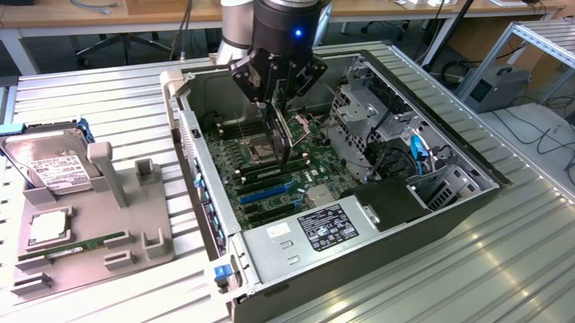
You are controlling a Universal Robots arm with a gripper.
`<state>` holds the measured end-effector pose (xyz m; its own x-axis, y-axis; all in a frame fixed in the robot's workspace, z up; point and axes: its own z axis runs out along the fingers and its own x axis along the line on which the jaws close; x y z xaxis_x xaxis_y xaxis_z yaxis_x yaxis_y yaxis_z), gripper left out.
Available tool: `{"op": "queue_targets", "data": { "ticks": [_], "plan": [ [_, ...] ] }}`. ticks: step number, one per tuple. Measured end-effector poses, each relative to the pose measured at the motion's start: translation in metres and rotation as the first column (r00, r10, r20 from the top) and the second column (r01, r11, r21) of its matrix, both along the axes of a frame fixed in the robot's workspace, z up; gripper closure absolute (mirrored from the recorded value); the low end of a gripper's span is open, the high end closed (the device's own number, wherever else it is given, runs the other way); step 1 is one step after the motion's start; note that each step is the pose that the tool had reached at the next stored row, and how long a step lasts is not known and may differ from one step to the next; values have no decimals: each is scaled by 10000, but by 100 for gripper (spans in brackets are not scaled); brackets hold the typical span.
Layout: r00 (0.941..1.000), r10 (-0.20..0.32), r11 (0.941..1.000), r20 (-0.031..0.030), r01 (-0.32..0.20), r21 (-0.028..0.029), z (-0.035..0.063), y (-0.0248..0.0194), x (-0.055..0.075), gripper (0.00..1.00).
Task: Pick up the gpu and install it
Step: 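Pick up the gpu and move the gpu toward the slot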
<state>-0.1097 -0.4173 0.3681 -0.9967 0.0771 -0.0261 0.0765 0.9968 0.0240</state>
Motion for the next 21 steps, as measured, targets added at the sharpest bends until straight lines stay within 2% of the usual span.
{"op": "queue_targets", "data": {
  "ticks": [21],
  "plan": [
    [10000, 1, 10000, 0, -1, -1, -45, 0, 98, 73]
  ]
}}
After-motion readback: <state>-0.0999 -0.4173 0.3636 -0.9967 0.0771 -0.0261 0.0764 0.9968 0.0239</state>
